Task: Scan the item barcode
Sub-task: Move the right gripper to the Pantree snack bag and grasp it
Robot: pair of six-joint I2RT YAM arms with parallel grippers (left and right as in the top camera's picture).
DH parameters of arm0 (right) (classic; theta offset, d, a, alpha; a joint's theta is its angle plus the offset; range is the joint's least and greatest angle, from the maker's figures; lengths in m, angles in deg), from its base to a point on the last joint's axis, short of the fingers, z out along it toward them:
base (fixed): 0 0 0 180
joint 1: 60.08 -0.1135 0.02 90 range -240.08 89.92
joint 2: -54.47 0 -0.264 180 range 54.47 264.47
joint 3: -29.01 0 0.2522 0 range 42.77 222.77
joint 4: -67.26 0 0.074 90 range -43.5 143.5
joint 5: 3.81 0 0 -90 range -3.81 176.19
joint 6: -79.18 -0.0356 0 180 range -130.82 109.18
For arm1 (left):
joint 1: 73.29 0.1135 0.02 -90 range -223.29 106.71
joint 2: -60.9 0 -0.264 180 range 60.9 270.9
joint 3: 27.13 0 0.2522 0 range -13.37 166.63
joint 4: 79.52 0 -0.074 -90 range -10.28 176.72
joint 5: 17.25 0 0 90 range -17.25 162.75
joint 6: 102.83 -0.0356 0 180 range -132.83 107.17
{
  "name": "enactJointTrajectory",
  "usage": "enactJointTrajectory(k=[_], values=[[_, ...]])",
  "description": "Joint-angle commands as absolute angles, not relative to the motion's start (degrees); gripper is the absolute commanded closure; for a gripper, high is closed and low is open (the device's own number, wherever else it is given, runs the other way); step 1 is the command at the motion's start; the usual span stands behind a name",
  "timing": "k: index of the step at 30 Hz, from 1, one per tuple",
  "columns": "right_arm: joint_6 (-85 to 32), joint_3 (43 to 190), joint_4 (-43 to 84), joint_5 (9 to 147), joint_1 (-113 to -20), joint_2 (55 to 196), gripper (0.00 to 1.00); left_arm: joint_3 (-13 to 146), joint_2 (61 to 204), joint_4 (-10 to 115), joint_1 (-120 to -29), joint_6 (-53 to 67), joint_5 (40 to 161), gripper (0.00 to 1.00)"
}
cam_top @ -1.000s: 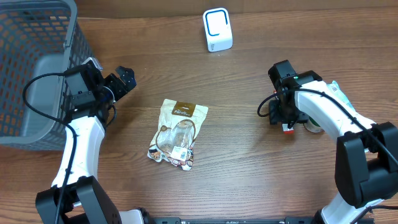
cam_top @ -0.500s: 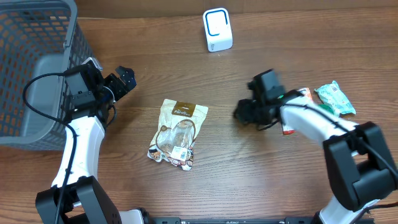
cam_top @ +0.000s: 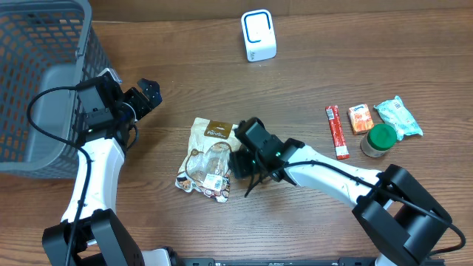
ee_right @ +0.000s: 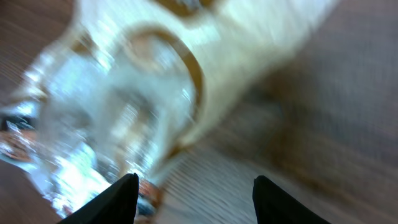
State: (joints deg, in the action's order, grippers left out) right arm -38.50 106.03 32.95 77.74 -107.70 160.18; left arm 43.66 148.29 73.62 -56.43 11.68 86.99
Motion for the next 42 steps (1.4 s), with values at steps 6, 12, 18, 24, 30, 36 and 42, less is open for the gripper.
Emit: enactJointTrajectory(k=[6,12,18,24,30,36,42], values=[[-39.1,112.9,42.8,80.7,-107.7,160.5,0.36,43.4,147.8,73.5,-56.4,12.5,86.1,0.01],[-36.1,112.9,47.4,81.7,-109.3,163.6,0.31,43.4,147.8,73.5,-56.5,12.5,86.1,0.00],[-35.8,112.9,50.4,81.7,-111.5,169.1,0.27,43.4,147.8,73.5,-56.5,12.5,86.1,0.00],[-35.8,112.9,45.7,92.6,-111.4,170.1,0.27,43.4,147.8,73.5,-56.5,12.5,86.1,0.00],[-35.9,112.9,38.1,100.7,-111.4,168.9,0.27,43.4,147.8,73.5,-56.5,12.5,86.1,0.00],[-35.9,113.0,28.0,101.1,-111.4,167.4,0.27,43.4,147.8,73.5,-56.5,12.5,86.1,0.00],[-35.9,113.0,18.1,101.1,-111.4,162.3,0.25,43.4,147.8,73.5,-56.5,12.5,86.1,0.00]])
